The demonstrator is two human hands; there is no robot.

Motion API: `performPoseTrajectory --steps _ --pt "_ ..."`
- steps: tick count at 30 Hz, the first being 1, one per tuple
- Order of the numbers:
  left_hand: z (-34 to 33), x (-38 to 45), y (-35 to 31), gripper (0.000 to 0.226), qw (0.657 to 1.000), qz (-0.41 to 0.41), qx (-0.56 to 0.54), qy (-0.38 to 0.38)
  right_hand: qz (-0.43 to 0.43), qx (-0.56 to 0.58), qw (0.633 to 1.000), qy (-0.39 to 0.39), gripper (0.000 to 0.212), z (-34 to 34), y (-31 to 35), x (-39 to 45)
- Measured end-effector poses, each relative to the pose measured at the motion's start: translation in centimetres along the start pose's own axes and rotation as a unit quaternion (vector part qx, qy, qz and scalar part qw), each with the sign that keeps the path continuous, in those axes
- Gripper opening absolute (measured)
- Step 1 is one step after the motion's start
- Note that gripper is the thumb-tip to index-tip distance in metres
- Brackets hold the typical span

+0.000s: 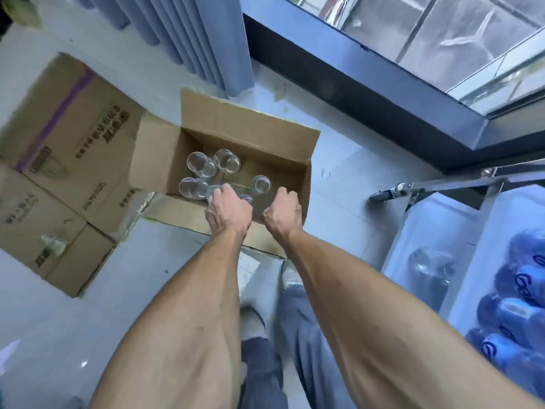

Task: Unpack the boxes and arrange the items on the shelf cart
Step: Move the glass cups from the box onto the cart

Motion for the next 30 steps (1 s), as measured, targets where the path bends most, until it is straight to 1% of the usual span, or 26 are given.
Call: performPoseTrajectory --steps 4,8,10,15,17,18,20,22,26,28,30 --pt "-2.2 3.9 0.6 0.038 0.998 0.035 0.000 0.056 -0.032 -0.006 0.999 0.023 0.029 -2.6 -0.2 2.9" --pt "-5.9 7.2 0.4 0.039 0.992 0.029 0.016 0.124 -0.045 -0.016 0.999 0.020 0.037 -4.4 -1.1 6.0" --pt "-8.0 8.5 0.3 0.042 0.989 0.025 0.023 0.146 -0.047 -0.021 0.999 0.016 0.047 -5.2 -1.4 7.7" --pt "-13.2 12.3 0.5 0.073 0.981 -0.003 0.048 0.188 -0.003 -0.083 0.996 0.026 0.084 -7.9 -1.2 12.5" --pt "-14.9 13.4 1.1 0.076 0.977 -0.018 0.066 0.202 0.017 -0.107 0.994 0.034 0.090 -9.4 -1.4 13.7" --pt "-15.6 13.8 1.3 0.074 0.975 -0.029 0.075 0.207 0.022 -0.114 0.993 0.035 0.092 -10.1 -1.4 14.3" --pt "-17.1 14.6 1.6 0.063 0.970 -0.052 0.092 0.220 0.016 -0.123 0.992 0.030 0.089 -11.4 -1.6 15.3" --pt "-18.6 15.1 1.7 0.054 0.964 -0.072 0.112 0.230 0.007 -0.130 0.991 0.024 0.081 -12.7 -1.7 16.2" --pt "-20.0 15.8 1.7 0.041 0.966 -0.075 0.127 0.212 -0.006 -0.150 0.989 -0.010 0.073 -14.0 -2.1 17.0" --pt "-19.8 16.0 1.7 0.043 0.973 -0.060 0.099 0.198 -0.013 -0.143 0.989 -0.030 0.068 -14.2 -2.6 17.3" --pt "-19.3 16.2 1.7 0.055 0.979 -0.051 0.072 0.183 -0.009 -0.123 0.991 -0.045 0.060 -14.1 -3.1 17.4"
Point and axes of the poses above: each hand's wrist, its own x-axis towards the middle knuckle, its own z-axis out of the back of the hand, y = z × x, the point moved 3 cm from there along x, towards the middle knuckle, and after that the axes turned 9 degrees about x, right-handed, at the moved point
